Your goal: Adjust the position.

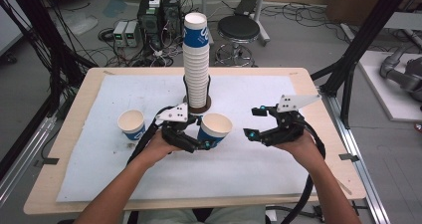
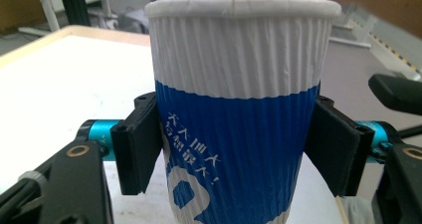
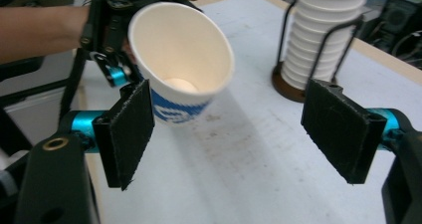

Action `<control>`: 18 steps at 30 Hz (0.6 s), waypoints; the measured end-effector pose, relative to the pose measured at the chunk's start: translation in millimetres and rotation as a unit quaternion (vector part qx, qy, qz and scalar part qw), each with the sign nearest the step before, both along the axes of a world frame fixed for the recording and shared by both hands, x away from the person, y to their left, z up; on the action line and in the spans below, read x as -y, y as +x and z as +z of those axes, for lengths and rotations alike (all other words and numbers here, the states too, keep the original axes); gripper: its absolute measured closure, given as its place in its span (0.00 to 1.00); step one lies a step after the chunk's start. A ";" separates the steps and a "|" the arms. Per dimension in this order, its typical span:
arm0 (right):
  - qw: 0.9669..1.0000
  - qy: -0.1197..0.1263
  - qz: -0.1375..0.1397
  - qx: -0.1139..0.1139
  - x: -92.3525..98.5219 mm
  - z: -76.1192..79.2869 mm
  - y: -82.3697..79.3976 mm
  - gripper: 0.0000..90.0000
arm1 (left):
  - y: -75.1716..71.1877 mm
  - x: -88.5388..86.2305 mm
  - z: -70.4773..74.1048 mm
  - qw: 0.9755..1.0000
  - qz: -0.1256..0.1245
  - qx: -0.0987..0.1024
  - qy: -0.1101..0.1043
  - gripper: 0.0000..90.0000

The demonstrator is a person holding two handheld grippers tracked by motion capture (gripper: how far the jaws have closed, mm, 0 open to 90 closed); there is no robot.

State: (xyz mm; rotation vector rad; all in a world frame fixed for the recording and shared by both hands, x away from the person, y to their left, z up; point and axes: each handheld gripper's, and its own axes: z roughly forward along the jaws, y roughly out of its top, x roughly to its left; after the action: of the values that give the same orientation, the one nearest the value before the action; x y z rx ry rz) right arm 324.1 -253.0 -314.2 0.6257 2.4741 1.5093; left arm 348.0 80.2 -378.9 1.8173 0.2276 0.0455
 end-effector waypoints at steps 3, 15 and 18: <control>1.000 0.003 -0.024 0.009 8.7 -7.1 -1.8 0.24 | 0.0 -3.9 -1.2 1.000 0.012 0.005 -0.019 0.31; 0.994 0.022 -0.101 0.022 36.9 -43.7 -9.9 0.23 | 1.4 -15.8 -4.8 0.997 0.046 0.016 -0.067 0.31; 0.993 0.025 -0.113 0.022 40.7 -50.1 -11.0 0.23 | 1.3 -17.2 -5.8 0.996 0.053 0.018 -0.073 0.31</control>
State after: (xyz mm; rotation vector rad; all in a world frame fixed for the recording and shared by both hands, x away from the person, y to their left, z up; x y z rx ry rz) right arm 313.0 -293.7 -364.3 0.8401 2.2505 1.4844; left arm 349.3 97.4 -384.7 1.6572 0.2930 0.1330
